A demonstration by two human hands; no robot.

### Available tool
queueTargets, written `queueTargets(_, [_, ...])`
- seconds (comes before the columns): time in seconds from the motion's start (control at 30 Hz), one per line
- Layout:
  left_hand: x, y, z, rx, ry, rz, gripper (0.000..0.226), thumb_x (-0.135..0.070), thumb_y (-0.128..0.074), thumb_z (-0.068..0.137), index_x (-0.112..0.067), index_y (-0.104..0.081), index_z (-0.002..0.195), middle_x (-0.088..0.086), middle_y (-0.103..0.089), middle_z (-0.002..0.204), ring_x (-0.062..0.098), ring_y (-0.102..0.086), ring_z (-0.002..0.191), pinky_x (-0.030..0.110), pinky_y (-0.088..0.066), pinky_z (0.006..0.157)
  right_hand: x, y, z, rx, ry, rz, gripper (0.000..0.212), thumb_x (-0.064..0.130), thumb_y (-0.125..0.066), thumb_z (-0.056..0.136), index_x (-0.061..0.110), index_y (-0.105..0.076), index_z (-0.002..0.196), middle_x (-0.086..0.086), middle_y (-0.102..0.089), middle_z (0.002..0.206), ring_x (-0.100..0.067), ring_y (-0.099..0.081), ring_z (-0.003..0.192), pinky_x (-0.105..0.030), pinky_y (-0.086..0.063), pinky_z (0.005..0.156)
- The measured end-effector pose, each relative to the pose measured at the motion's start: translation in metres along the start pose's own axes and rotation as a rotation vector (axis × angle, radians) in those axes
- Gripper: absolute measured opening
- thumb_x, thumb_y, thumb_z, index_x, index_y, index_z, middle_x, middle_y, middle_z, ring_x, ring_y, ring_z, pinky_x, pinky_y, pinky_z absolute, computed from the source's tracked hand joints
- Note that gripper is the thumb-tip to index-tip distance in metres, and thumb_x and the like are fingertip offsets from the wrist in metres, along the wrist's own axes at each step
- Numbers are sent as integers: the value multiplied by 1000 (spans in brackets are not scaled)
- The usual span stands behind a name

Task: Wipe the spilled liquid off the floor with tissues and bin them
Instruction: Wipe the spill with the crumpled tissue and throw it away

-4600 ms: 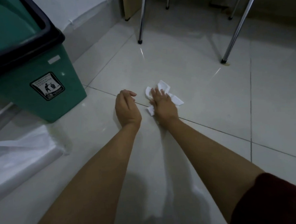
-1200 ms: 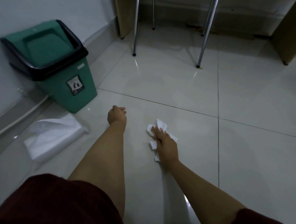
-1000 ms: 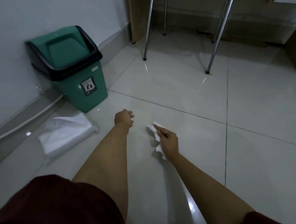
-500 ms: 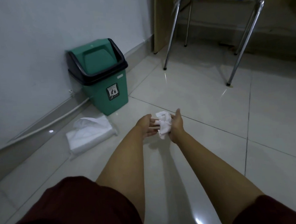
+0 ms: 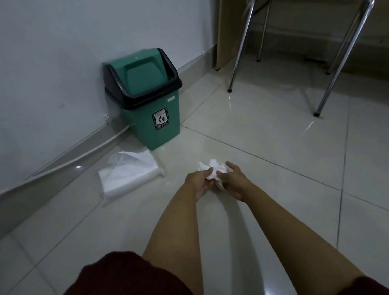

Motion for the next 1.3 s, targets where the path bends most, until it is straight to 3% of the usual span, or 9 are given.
queueTargets(0.1, [-1,13,15,-173,-81,74,45,-14,-68,86,8,-56,122,24,-62,122,27,-62,78,36,-55,77,-5,2,1,86,42,-25,44,12,-59,93,0,-49,134,-19,-61,123,-24,-64,92,-28,-56,75])
queueTargets(0.2, [2,25,20,-283,-69,185,54,-25,-77,77,6,-60,118,23,-65,119,32,-64,101,45,-51,97,-10,-3,2,214,15,-61,36,26,-58,93,0,-63,118,-17,-68,115,-26,-66,98,-35,-53,92])
queueTargets(0.33, [1,33,24,-236,-110,188,50,-17,-78,76,7,-61,116,25,-65,116,33,-63,91,41,-52,91,-8,-4,8,257,12,-137,27,24,-62,91,4,-68,109,-13,-72,104,-22,-69,87,-34,-56,83])
queueTargets(0.57, [-22,30,33,-413,-240,32,28,-12,-46,96,3,-59,115,19,-65,113,17,-53,62,26,-46,57,23,3,33,-535,479,-353,25,12,-77,76,4,-65,96,-11,-68,98,-23,-63,90,-34,-52,82])
queueTargets(0.93, [-23,50,49,-556,-325,-25,26,-4,-40,93,1,-62,107,23,-65,110,15,-49,59,21,-41,51,9,-38,76,-323,500,-804,23,8,-57,84,12,-74,99,-16,-66,98,-31,-60,93,-32,-47,81])
queueTargets(1.03, [-25,55,46,-580,-328,-42,27,-3,-40,92,3,-62,107,25,-65,110,15,-48,57,21,-40,51,9,-33,73,-307,547,-1118,21,22,-62,84,25,-74,100,-9,-66,96,-28,-52,99,-30,-30,83])
queueTargets(1.17, [-29,50,39,-561,-318,-17,28,-4,-39,92,2,-61,109,23,-65,113,24,-53,69,24,-41,54,4,-36,64,-250,599,-1210,10,24,-68,80,24,-74,88,-2,-71,95,-22,-54,110,-34,-19,106])
queueTargets(1.23, [-33,45,32,-537,-321,-1,29,-4,-40,92,1,-61,111,21,-65,115,27,-56,81,32,-49,65,1,-38,56,-197,541,-1159,8,21,-70,78,21,-74,85,-2,-71,93,-22,-58,108,-36,-31,106])
queueTargets(1.3, [-38,41,26,-518,-314,22,29,-4,-40,92,0,-61,112,19,-65,116,29,-60,90,35,-51,77,-1,-40,49,-139,459,-1067,11,17,-73,75,18,-75,86,-5,-72,90,-24,-65,92,-31,-48,82])
Point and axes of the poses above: each hand's wrist, its own z-axis towards the middle knuckle, its own y-axis out of the back of the hand, x = y × z, the point moved 3 cm from there along z, towards the middle knuckle
